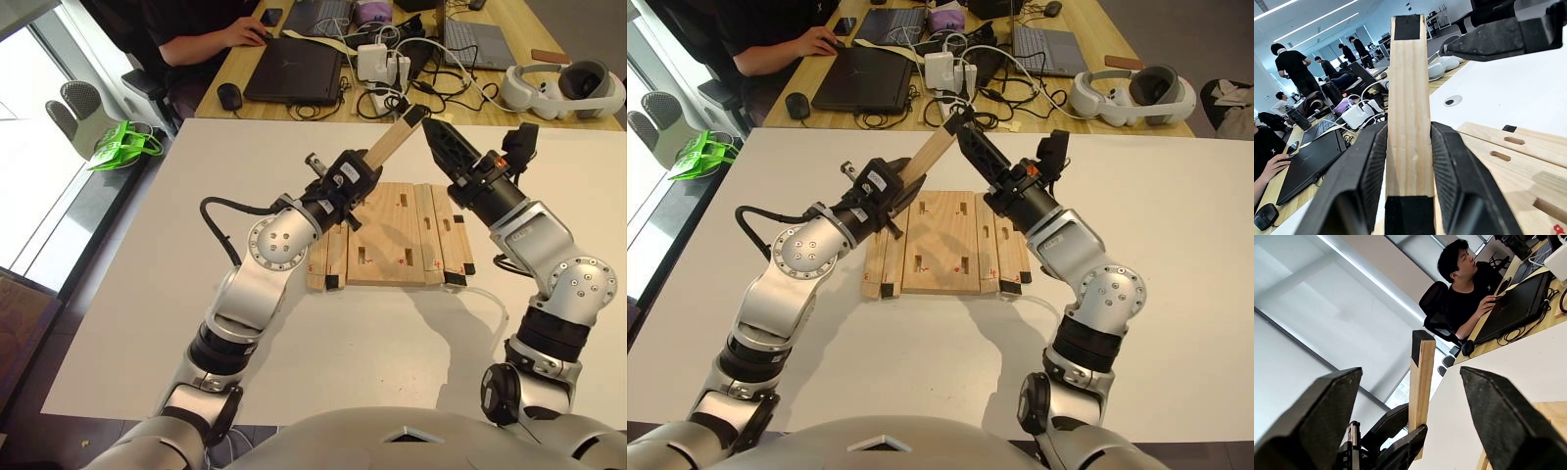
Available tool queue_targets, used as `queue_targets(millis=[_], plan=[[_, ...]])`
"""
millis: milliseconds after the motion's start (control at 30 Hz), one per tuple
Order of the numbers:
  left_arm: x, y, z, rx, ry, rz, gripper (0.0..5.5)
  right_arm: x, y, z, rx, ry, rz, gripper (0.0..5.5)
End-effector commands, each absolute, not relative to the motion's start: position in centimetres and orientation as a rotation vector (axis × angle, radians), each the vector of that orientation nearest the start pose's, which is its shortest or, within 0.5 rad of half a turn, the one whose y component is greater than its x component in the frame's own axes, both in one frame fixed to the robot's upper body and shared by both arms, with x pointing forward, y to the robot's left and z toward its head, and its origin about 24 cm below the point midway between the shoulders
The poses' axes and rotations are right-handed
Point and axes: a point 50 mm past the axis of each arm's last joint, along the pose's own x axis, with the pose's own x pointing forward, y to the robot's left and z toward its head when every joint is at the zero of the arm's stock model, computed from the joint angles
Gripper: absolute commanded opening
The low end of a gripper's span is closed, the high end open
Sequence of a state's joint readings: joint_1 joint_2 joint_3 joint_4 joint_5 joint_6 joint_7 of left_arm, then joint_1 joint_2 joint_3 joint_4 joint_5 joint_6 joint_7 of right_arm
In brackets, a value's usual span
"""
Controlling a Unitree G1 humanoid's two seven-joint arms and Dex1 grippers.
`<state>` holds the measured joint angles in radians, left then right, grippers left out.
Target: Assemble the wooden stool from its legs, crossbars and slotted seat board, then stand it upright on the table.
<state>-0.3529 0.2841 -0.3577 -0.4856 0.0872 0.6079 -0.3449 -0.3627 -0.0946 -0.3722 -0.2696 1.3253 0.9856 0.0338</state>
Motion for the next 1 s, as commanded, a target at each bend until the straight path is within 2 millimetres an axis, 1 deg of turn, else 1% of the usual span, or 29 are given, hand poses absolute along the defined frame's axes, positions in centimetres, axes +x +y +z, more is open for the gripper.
queue_targets(millis=[33, 167, 300, 433, 533, 600, 833, 900, 1000], plan=[[25.4, 6.8, 16.3, 0.433, -0.147, -0.723, 1.29, 27.5, -13.9, 16.7, 0.952, 0.139, 0.797, 3.76], [25.1, 6.6, 16.7, 0.415, -0.163, -0.755, 1.29, 27.9, -13.9, 16.4, 0.941, 0.148, 0.799, 3.76], [24.7, 6.4, 16.6, 0.417, -0.160, -0.784, 1.29, 28.4, -14.0, 17.0, 0.949, 0.123, 0.825, 3.76], [24.7, 6.3, 16.5, 0.421, -0.157, -0.793, 1.29, 28.5, -14.0, 17.4, 0.965, 0.109, 0.854, 2.99], [24.6, 6.3, 16.3, 0.432, -0.155, -0.800, 1.29, 28.4, -14.0, 17.6, 0.972, 0.102, 0.867, 2.29], [24.6, 6.3, 16.3, 0.434, -0.155, -0.801, 1.29, 28.4, -14.1, 17.7, 0.973, 0.099, 0.869, 2.05], [24.8, 6.7, 16.3, 0.443, -0.154, -0.785, 1.29, 28.3, -14.6, 17.8, 0.960, 0.100, 0.880, 0.55], [25.0, 6.8, 16.4, 0.446, -0.158, -0.778, 1.29, 28.3, -14.7, 17.8, 0.956, 0.101, 0.884, 0.39], [25.0, 6.9, 16.4, 0.448, -0.166, -0.778, 1.29, 28.1, -14.7, 17.8, 0.944, 0.104, 0.893, 0.39]])
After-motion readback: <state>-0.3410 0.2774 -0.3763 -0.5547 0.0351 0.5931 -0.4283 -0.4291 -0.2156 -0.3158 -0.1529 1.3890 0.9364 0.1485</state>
